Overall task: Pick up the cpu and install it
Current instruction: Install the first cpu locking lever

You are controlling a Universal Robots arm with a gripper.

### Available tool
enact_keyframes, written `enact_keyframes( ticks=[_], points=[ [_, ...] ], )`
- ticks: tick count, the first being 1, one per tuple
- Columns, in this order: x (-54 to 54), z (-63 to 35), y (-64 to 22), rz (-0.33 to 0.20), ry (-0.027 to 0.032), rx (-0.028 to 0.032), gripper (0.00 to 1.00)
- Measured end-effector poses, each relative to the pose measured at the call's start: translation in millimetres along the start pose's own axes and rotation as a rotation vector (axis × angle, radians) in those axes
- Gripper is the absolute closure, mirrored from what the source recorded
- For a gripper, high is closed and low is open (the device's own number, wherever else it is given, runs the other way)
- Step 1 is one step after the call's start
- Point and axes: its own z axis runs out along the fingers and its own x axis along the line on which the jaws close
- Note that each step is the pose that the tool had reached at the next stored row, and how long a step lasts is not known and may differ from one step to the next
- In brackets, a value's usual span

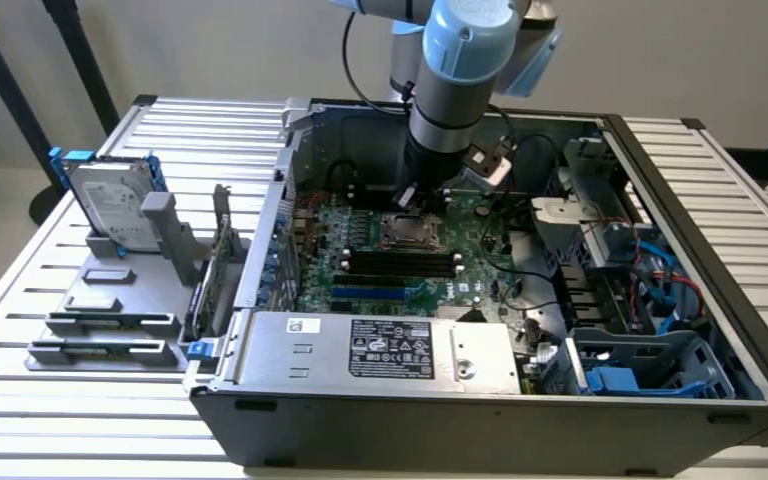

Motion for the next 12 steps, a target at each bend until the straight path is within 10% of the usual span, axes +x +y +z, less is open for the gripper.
enact_keyframes(
  ticks=[12],
  points=[
    [-0.7,1.1,0.5,-0.002,0.0075,-0.0026,0.86]
  ],
)
